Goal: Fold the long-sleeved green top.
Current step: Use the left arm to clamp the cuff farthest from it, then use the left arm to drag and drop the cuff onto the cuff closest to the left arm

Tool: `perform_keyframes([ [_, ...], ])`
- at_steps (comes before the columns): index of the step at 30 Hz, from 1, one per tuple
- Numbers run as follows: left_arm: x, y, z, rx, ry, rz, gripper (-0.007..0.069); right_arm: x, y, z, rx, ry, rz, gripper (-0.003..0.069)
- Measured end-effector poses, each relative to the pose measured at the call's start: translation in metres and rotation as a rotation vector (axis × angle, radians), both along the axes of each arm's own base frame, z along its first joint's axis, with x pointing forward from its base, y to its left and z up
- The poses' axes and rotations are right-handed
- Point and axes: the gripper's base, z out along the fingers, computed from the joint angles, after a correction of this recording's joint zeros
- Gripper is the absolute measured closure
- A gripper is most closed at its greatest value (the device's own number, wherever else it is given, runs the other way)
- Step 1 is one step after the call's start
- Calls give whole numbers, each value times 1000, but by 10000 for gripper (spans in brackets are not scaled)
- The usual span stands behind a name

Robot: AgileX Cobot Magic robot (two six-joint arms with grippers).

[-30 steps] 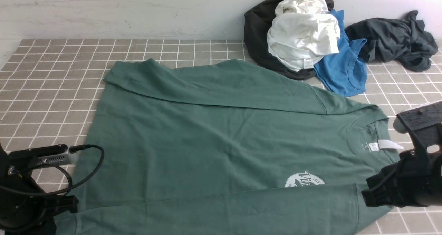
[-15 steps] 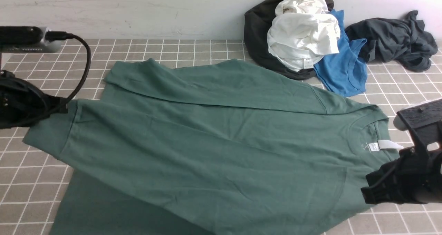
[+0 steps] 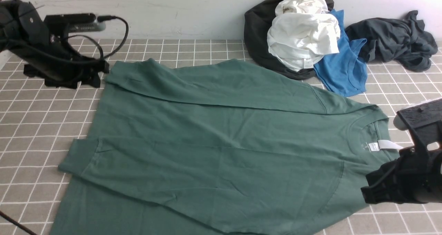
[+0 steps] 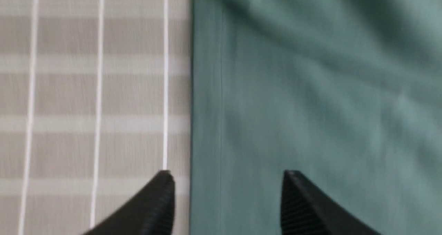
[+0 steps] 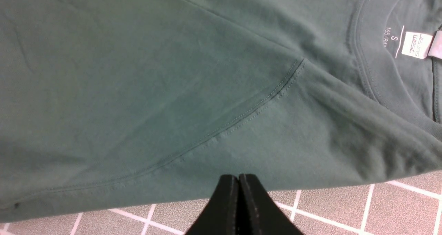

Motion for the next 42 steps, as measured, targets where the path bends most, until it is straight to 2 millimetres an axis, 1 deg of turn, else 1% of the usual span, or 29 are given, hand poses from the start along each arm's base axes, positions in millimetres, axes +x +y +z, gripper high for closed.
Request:
perform_keyframes([
  [1,15,1,0,-13,-19,17,185,0,0,0,-1,0,1,669],
  [2,24,1,-2,-21,-23,27,176,0,0,0,-3,-2,3,669],
  [4,44,3,-12,-29,-24,32,177,0,0,-1,-9,-10,11,669],
  [5,46,3,-14,-29,-24,32,177,0,0,-1,-10,-11,13,669],
  [6,60,3,-30,-36,-6,37,179,-1,0,-3,-14,-12,18,669],
  [7,70,5,-36,-42,-10,45,182,-1,-1,-4,-19,-15,25,669],
  [10,89,10,-63,-70,3,89,199,-1,-1,-5,-24,-20,32,669],
  [11,91,11,-68,-72,10,93,200,-1,-1,-5,-24,-21,32,669],
  [12,98,14,-80,-88,12,121,204,-1,-1,-5,-24,-24,33,669],
  [13,102,16,-84,-93,5,133,209,-1,-1,-5,-24,-24,33,669],
  [14,106,18,-94,-100,6,147,219,-1,-1,-5,-24,-24,33,669],
  [15,109,19,-99,-103,0,155,229,-1,-1,-5,-22,-26,32,669],
  [16,110,19,-98,-103,-5,155,236,-1,-1,-5,-21,-26,31,669],
  [18,114,21,-104,-103,-27,163,309,-1,0,-4,-18,-30,30,669],
  [20,116,21,-104,-104,-42,165,411,0,0,-4,-16,-36,29,669],
  [21,116,21,-104,-104,-42,165,411,0,0,-4,-16,-37,29,669],
  [22,116,21,-104,-103,-47,164,508,0,0,-4,-14,-42,28,669],
  [23,116,21,-104,-100,-48,160,572,0,0,-4,-14,-44,29,669],
  [24,116,20,-104,-99,-48,157,578,0,0,-4,-14,-44,29,669],
  [26,115,19,-96,-82,-55,132,619,0,0,-4,-15,-46,31,669],
  [28,113,18,-87,-76,-53,118,622,1,0,-4,-19,-47,34,669],
  [33,92,10,-9,-30,-67,24,622,1,-2,-4,-57,-59,57,669],
  [34,89,10,-3,-28,-60,18,622,1,-2,-4,-58,-60,57,669],
  [36,64,1,31,-8,42,-55,622,1,-2,-4,-67,-62,62,669],
  [38,48,-6,47,19,99,-124,622,1,-2,-4,-67,-63,62,669],
  [39,46,-7,48,21,102,-130,622,1,-2,-4,-67,-63,62,669],
  [40,29,-14,57,48,132,-173,622,1,-2,-4,-67,-61,63,669],
  [41,21,-17,63,61,140,-184,622,1,-2,-4,-67,-61,63,669],
  [42,8,-21,59,78,192,-194,622,1,-2,-4,-67,-62,62,669],
])
